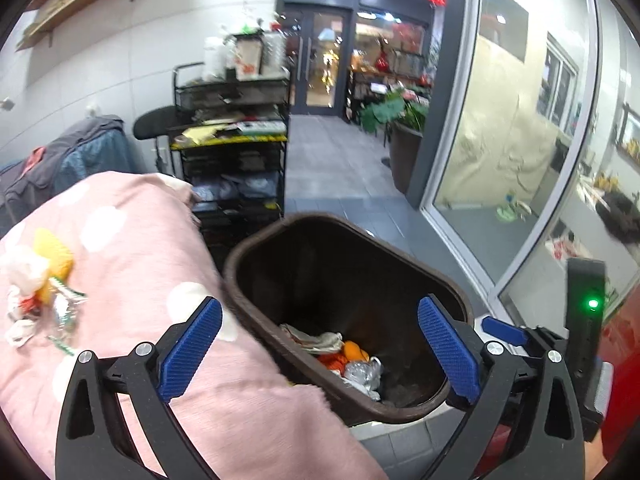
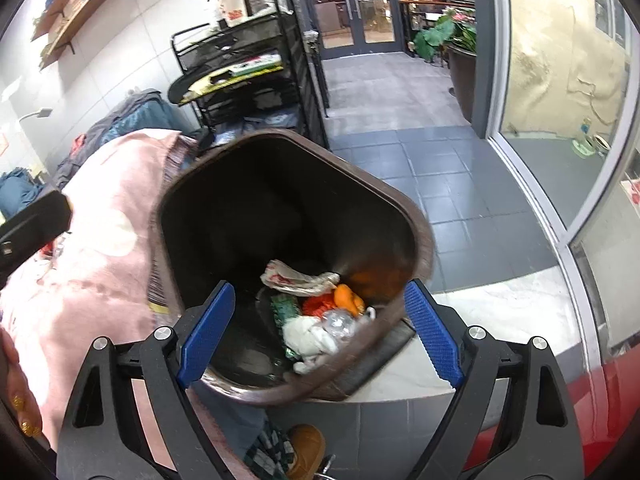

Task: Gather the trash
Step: 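Move both tools back over the table toward the remaining trash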

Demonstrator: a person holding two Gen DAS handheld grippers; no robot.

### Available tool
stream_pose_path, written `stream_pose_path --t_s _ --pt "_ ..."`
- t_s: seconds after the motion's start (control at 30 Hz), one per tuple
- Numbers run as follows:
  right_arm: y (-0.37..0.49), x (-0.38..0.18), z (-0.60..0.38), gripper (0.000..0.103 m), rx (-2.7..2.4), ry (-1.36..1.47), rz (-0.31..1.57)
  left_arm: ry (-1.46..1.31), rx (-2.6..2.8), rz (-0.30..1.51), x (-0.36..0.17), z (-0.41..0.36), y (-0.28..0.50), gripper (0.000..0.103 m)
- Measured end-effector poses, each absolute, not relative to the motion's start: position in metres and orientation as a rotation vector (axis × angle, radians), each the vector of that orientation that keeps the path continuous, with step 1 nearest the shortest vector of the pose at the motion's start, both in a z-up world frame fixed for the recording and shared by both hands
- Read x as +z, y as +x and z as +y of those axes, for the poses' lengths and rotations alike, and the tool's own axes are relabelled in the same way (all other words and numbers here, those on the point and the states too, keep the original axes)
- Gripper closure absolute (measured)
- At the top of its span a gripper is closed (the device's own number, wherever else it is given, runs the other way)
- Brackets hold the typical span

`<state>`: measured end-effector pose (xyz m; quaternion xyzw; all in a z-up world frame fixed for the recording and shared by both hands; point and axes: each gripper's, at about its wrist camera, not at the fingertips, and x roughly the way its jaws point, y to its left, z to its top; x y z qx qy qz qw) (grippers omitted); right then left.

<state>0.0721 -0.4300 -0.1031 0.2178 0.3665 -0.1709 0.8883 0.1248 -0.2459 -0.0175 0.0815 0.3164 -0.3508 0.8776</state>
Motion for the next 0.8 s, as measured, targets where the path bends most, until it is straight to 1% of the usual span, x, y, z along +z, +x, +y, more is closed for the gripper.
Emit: stream_pose_path --t_s 0.33,0.8 --pt "0.101 -0.068 -0.382 0.017 -0.196 0.409 0.677 0.040 -0.616 0.586 0.011 -0.167 0.121 0.006" --pt "0.148 -0.034 -0.295 0.015 0.028 0.285 0.678 0.007 -0.378 0.605 0.003 -0.059 0.133 0.006"
